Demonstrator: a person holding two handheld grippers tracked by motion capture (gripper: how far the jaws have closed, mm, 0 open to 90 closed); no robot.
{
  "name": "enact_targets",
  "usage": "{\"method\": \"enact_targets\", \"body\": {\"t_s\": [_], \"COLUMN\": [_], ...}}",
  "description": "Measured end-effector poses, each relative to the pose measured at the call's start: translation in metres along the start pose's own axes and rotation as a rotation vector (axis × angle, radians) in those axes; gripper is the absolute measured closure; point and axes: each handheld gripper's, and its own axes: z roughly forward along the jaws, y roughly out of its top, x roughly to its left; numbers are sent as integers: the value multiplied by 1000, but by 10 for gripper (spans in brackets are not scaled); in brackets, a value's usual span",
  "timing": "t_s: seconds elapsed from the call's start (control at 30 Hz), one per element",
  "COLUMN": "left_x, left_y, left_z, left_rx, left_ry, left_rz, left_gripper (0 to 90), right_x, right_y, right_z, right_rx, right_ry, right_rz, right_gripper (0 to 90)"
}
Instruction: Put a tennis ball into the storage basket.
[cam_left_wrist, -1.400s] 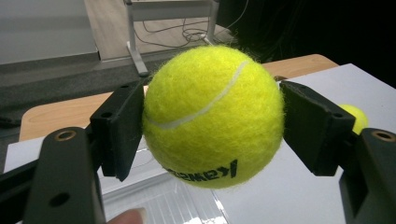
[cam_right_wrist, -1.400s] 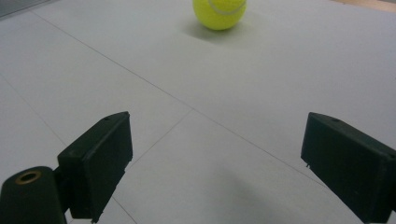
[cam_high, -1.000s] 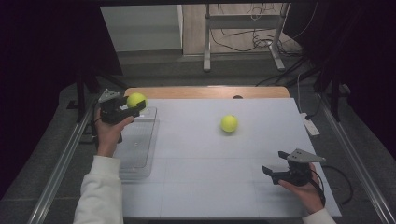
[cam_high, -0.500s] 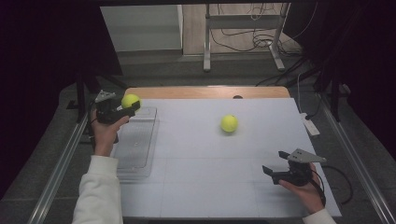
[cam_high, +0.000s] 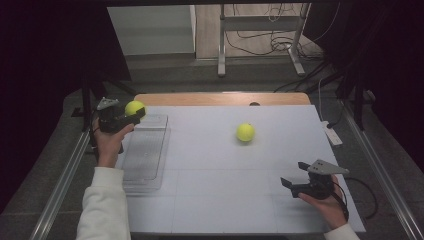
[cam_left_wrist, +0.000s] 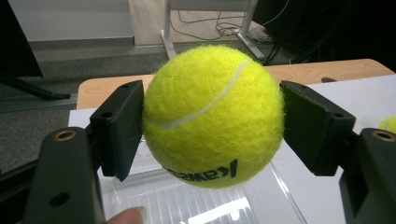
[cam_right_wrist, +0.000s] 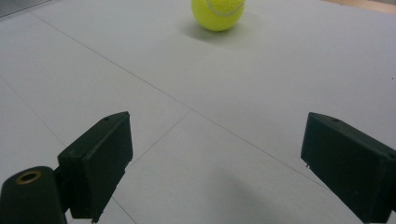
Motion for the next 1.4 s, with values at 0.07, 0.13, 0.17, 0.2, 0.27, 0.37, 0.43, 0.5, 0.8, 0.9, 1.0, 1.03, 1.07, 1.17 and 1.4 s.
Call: {"method": "enact_targets", "body": {"t_s": [0.07,0.13,0.17,0.2,0.27,0.37,0.43,0.5,0.8,0.9,1.0,1.03,1.07,1.17,1.4], "left_x": [1,1,1,1,1,1,2,3,5,6,7,8,8,8,10], "left_y": [0,0,-1,-1,-1,-2,-3,-4,-8,-9,-10,-11,-11,-13,-16], "left_z": [0,0,1,1,2,4,5,6,13,14,16,17,17,19,23], "left_rx": [3,4,6,7,15,26,30,37,78,94,110,114,114,128,154], "left_ry": [4,3,4,5,7,17,22,24,32,36,38,37,37,36,39], "left_rz": [-3,-2,1,4,5,8,6,5,8,8,5,5,5,6,8], "left_gripper": [268,268,269,268,268,268,268,268,268,268,268,268,268,268,268], "right_x": [0,0,0,0,0,0,0,0,0,0,0,0,0,0,0], "right_y": [0,0,0,0,0,0,0,0,0,0,0,0,0,0,0], "right_z": [0,0,0,0,0,0,0,0,0,0,0,0,0,0,0], "right_rx": [1,1,1,0,0,1,0,0,1,0,1,1,1,1,0], "right_ry": [1,1,1,1,1,1,1,1,1,2,2,2,2,2,2], "right_rz": [-1,-1,-1,-1,0,-1,-1,0,0,0,0,0,0,-1,0], "right_gripper": [93,92,92,92,92,92,92,92,92,92,92,92,92,92,92]}}
